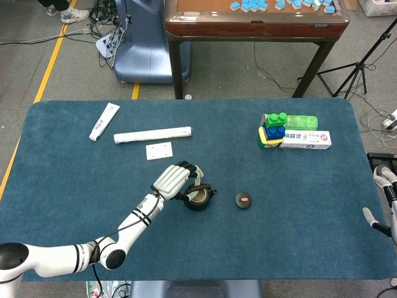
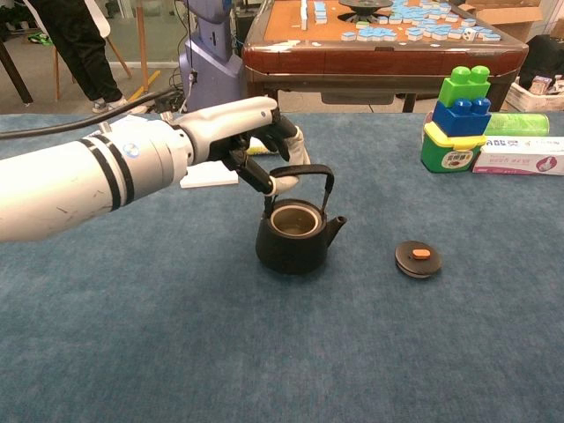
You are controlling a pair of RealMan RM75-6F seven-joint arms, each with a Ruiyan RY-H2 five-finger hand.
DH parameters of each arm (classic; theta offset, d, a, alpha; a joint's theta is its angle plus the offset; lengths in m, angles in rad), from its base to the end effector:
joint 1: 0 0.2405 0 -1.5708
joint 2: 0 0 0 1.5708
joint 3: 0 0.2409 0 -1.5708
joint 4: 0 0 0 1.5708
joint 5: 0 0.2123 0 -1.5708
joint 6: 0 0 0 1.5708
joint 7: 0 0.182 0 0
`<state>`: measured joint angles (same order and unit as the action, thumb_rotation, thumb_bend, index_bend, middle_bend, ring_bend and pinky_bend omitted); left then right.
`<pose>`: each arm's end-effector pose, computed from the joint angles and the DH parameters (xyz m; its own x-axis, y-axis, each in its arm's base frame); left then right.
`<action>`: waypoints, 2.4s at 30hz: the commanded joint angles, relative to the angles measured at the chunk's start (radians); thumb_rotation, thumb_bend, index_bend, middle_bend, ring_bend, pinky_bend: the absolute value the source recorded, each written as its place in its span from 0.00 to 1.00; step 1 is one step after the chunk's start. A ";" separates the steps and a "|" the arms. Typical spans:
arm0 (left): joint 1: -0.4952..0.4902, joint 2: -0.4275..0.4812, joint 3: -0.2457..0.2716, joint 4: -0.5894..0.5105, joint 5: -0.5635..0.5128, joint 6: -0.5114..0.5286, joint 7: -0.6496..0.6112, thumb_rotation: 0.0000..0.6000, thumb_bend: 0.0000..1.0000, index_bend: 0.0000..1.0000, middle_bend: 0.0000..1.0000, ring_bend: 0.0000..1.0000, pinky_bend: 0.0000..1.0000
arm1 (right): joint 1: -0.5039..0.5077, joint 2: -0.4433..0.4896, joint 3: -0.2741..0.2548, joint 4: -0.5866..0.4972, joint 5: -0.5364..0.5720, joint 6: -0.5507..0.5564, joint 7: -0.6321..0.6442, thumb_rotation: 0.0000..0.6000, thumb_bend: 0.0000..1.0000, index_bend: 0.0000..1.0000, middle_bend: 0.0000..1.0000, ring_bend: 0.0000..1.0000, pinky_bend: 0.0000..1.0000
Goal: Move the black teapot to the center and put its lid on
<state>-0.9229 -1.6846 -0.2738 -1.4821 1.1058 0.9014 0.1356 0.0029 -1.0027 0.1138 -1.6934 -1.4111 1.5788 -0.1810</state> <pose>-0.0148 0.3656 -0.0675 0.1841 0.3773 0.9076 0.8752 -0.4832 0.0233 -0.3077 -0.2036 0.2107 0.5829 0.0943 0.8071 -0.8089 0.1613 0.5654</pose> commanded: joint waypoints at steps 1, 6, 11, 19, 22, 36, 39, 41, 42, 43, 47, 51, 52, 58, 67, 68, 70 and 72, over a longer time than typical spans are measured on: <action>-0.005 -0.013 0.005 0.016 -0.007 -0.003 0.009 1.00 0.43 0.71 0.34 0.26 0.15 | -0.001 0.000 0.000 0.001 -0.001 0.001 0.001 1.00 0.28 0.22 0.19 0.00 0.05; -0.011 -0.030 0.010 0.041 -0.021 -0.010 0.023 1.00 0.43 0.69 0.34 0.26 0.15 | -0.003 -0.001 -0.001 0.003 0.000 0.002 0.004 1.00 0.28 0.22 0.19 0.00 0.05; -0.014 -0.032 0.011 0.046 -0.039 -0.017 0.037 1.00 0.43 0.56 0.33 0.26 0.15 | -0.005 -0.001 -0.001 0.002 -0.002 0.003 0.004 1.00 0.28 0.22 0.19 0.00 0.05; -0.005 -0.020 0.014 0.032 -0.055 -0.012 0.045 1.00 0.42 0.28 0.29 0.25 0.15 | -0.005 0.002 -0.001 -0.001 -0.006 0.003 0.003 1.00 0.28 0.22 0.19 0.00 0.05; -0.004 -0.012 0.012 0.020 -0.061 -0.015 0.045 1.00 0.42 0.19 0.26 0.23 0.15 | -0.004 0.002 -0.001 -0.003 -0.009 0.003 0.002 1.00 0.28 0.22 0.19 0.00 0.05; 0.049 0.084 0.006 -0.072 -0.069 0.011 -0.006 1.00 0.42 0.06 0.13 0.14 0.14 | 0.005 0.010 0.003 -0.015 -0.019 -0.003 -0.006 1.00 0.28 0.22 0.19 0.00 0.05; 0.085 0.142 0.019 -0.125 -0.043 0.040 -0.024 1.00 0.42 0.06 0.13 0.14 0.14 | 0.011 0.015 0.004 -0.020 -0.024 -0.009 -0.007 1.00 0.28 0.22 0.19 0.00 0.05; 0.111 0.179 0.028 -0.161 -0.028 0.062 -0.035 1.00 0.42 0.06 0.13 0.14 0.14 | 0.015 0.017 0.004 -0.023 -0.028 -0.015 -0.009 1.00 0.28 0.22 0.19 0.00 0.05; 0.126 0.199 0.033 -0.178 -0.020 0.075 -0.040 1.00 0.42 0.06 0.13 0.14 0.14 | 0.018 0.018 0.003 -0.025 -0.030 -0.018 -0.010 1.00 0.28 0.22 0.19 0.00 0.05; 0.146 0.224 0.040 -0.198 -0.008 0.096 -0.048 1.00 0.41 0.06 0.13 0.14 0.14 | 0.021 0.020 0.002 -0.027 -0.034 -0.023 -0.012 1.00 0.28 0.22 0.19 0.00 0.05; 0.218 0.306 0.074 -0.255 0.026 0.164 -0.057 1.00 0.38 0.06 0.13 0.14 0.14 | 0.037 0.027 -0.005 -0.037 -0.051 -0.048 -0.017 1.00 0.28 0.22 0.19 0.00 0.05; 0.298 0.379 0.118 -0.287 0.056 0.250 -0.034 1.00 0.35 0.06 0.13 0.14 0.14 | 0.063 0.037 -0.016 -0.054 -0.081 -0.091 -0.006 1.00 0.28 0.22 0.19 0.00 0.05; 0.315 0.392 0.127 -0.292 0.061 0.270 -0.029 1.00 0.34 0.06 0.13 0.14 0.14 | 0.070 0.039 -0.019 -0.058 -0.090 -0.101 -0.004 1.00 0.28 0.22 0.19 0.00 0.05; 0.429 0.455 0.185 -0.312 0.087 0.385 -0.009 1.00 0.31 0.06 0.13 0.14 0.14 | 0.138 0.046 -0.031 -0.085 -0.144 -0.194 0.007 1.00 0.24 0.22 0.21 0.00 0.05; 0.588 0.476 0.267 -0.269 0.163 0.552 0.023 1.00 0.30 0.06 0.13 0.14 0.14 | 0.283 0.032 -0.025 -0.123 -0.185 -0.385 0.043 1.00 0.21 0.25 0.21 0.00 0.05; 0.602 0.477 0.272 -0.265 0.169 0.563 0.020 1.00 0.30 0.06 0.13 0.14 0.14 | 0.299 0.029 -0.023 -0.125 -0.185 -0.406 0.044 1.00 0.21 0.26 0.21 0.00 0.05; 0.630 0.480 0.281 -0.255 0.182 0.584 0.006 1.00 0.30 0.06 0.13 0.14 0.14 | 0.337 0.020 -0.018 -0.129 -0.183 -0.455 0.039 1.00 0.21 0.27 0.21 0.00 0.05; 0.650 0.481 0.286 -0.247 0.192 0.598 -0.006 1.00 0.30 0.06 0.13 0.14 0.14 | 0.370 0.006 -0.013 -0.132 -0.178 -0.497 0.035 1.00 0.21 0.29 0.21 0.00 0.05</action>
<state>-0.2854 -1.2066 0.0047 -1.7375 1.2874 1.4907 0.1390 0.3339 -0.9811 0.0932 -1.8168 -1.5905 1.1254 -0.1451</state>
